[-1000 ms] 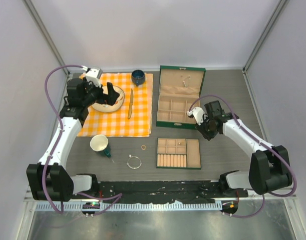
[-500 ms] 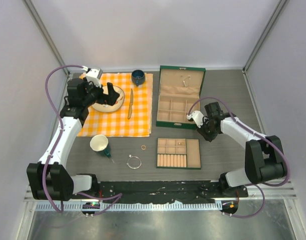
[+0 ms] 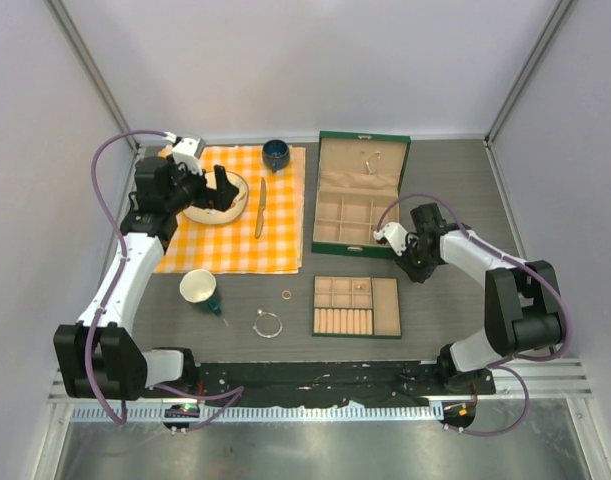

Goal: Organize the mixed jewelry

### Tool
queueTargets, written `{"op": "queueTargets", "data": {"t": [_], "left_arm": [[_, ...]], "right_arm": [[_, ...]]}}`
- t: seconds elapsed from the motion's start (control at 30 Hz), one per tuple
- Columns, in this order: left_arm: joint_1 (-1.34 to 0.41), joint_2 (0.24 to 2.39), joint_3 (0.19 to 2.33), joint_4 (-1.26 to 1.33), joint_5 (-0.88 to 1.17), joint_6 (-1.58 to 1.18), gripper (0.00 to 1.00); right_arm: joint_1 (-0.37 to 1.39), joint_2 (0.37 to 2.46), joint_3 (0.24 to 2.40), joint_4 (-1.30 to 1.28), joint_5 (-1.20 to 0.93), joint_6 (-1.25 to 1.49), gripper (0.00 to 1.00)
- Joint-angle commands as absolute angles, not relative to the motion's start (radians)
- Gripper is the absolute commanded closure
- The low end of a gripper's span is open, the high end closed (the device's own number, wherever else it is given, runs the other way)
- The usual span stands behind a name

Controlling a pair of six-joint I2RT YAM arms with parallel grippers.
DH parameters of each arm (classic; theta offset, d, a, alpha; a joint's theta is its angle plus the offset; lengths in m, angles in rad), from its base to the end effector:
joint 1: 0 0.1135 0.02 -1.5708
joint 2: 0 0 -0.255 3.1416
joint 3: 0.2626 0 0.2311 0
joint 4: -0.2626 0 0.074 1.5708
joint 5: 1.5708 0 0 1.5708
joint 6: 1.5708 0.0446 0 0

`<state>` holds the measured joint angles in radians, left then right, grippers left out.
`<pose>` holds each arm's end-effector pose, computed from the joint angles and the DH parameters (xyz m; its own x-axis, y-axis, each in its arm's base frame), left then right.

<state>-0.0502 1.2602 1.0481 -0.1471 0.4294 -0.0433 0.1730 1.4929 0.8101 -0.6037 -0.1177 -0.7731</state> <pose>0.2788 -0.0326 0.3277 -0.3696 -0.0208 -0.9290 0.4193 0.8884 -0.1867 0.2398 0.0472 0.1599 -0.5347 -0.7975 -0.2795 -0.8059 0.5808 -0.1152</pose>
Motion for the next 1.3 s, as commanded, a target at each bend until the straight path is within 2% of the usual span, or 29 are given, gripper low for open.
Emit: {"op": "queueTargets", "data": {"t": [0.0,1.27], "left_arm": [[-0.051,1.259,1.051,-0.113,0.428,-0.031,0.0],[-0.051,1.259,1.055,-0.121,0.416,-0.021,0.0]], "right_arm": [[0.166,1.49,0.847,-0.586,-0.126,-0.799,0.72],[0.149,1.565,0.887,-0.588,-0.15,-0.853,0.71]]}}
